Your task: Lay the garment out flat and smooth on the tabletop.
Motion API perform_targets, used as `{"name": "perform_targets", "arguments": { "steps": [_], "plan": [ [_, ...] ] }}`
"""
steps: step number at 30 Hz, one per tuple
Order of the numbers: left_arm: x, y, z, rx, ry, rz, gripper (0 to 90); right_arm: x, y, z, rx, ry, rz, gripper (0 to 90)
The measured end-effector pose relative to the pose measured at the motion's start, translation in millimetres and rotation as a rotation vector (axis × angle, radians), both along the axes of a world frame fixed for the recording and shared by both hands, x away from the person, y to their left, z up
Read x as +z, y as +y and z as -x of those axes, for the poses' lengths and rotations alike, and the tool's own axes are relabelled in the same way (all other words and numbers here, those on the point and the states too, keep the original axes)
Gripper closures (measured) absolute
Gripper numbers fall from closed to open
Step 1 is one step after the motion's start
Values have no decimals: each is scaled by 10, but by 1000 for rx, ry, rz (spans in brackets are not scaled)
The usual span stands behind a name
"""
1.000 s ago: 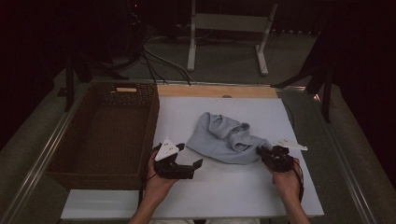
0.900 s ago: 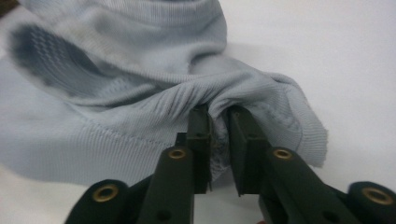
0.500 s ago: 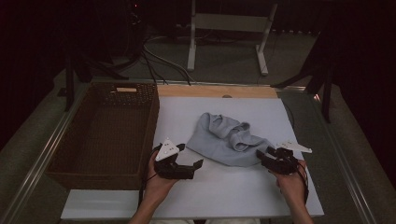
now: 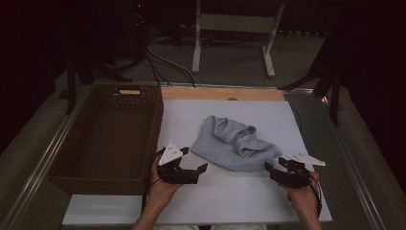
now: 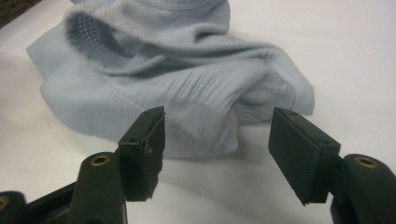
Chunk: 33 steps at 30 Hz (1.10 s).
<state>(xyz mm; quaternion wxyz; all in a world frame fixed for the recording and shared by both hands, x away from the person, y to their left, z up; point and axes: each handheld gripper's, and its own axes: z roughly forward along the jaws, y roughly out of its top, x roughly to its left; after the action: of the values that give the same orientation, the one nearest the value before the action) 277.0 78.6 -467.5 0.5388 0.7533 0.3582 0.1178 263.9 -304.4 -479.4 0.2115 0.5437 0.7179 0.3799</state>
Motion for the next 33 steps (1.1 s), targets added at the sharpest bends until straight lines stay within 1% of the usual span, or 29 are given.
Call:
{"name": "perform_targets", "arguments": {
  "steps": [1, 3, 5, 10, 12, 15, 17, 21, 22, 24, 25, 26, 28, 31, 33],
  "plan": [
    [-1, -4, 0, -1, 1, 0, 108, -22, -4, 31, 5, 5, -2, 355],
    [-1, -6, 1, -1, 0, 0, 108, -40, -5, 44, 10, 12, -6, 354],
    [0, -5, 2, -1, -1, -1, 108, -59, -4, 49, 13, 18, -12, 353],
    [3, 2, 3, 2, -5, 0, 108, -105, 21, 50, 20, 32, -7, 354],
    [6, 4, 6, 2, -7, 2, 108, -155, 41, 39, 26, 50, -5, 361],
    [5, 2, 6, 3, -8, -1, 108, -210, 62, 3, 37, 76, -3, 381],
    [7, 5, 6, 3, -10, 1, 108, -235, 81, -18, 48, 95, -9, 395],
    [7, 8, 5, 4, -10, 1, 108, -260, 108, -50, 58, 112, -29, 439],
    [7, 5, 8, 3, -11, -1, 108, -248, 115, -49, 58, 106, -38, 472],
    [6, 3, 6, 3, -11, 1, 108, -218, 126, -39, 63, 94, -35, 555],
    [6, 3, 6, 3, -11, 1, 108, -218, 126, -39, 63, 94, -35, 555],
    [4, 1, 4, 2, -10, 1, 108, -199, 133, -31, 68, 92, -38, 591],
    [4, -2, 6, 1, -10, -1, 108, -148, 143, 3, 79, 69, -43, 723],
    [7, 2, 7, 2, -11, -1, 108, -95, 145, 38, 89, 55, -53, 798],
    [9, 6, 6, 4, -12, 0, 108, -48, 141, 71, 95, 48, -72, 812]
  ]
}}
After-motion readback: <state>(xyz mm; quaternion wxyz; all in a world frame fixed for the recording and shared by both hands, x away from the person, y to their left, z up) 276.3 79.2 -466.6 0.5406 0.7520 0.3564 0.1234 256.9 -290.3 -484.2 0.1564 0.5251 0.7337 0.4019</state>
